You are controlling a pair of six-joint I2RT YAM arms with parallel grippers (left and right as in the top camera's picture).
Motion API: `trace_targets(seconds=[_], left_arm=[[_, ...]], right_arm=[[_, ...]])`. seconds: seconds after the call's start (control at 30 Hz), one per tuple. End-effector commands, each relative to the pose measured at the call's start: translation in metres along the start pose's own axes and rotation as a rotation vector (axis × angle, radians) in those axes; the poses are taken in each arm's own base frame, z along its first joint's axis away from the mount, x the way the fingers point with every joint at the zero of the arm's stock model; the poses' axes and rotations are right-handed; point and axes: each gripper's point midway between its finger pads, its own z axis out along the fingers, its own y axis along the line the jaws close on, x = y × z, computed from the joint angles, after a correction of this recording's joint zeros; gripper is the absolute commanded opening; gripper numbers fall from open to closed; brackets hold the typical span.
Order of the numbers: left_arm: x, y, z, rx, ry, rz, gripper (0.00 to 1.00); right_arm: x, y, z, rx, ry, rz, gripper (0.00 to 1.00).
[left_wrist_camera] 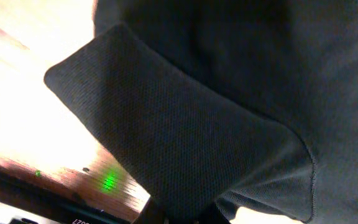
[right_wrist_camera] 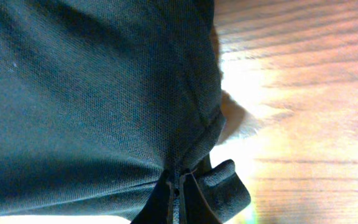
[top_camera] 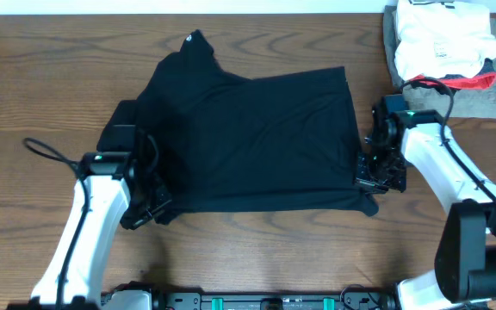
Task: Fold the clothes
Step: 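Fold the T-shirt's bottom half upward with both grippers toward the collar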
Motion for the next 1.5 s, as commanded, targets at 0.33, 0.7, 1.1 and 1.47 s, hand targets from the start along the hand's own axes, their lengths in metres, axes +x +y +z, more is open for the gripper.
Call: trace_targets(seconds=[0.33,0.7,1.1,1.47], left_arm=[[-0.009,0.008,-0.036,0.027,-0.156,0.022,0.06],[-0.063,-0.028,-0.043,0.144,-0.352,0.057,0.06],[-0.109,-0.038,-0.045,0.121,-0.508,0.059,0.06],[-0.126,-0.048,-0.011,0.091,-0.460,0.061,0.06]], right_arm=[[-0.002,-0.009,-0.059,-0.035,-0.209,-0.017,0.01],[-0.054,0.007,-0.073,-0.090,-0.423,-0.060,0.01],[-0.105,0.018,-0.045,-0.102,-0.474,-0.085,0.01],[-0.128,0.024,-0.032,-0.115,-0.511,-0.092,0.01]])
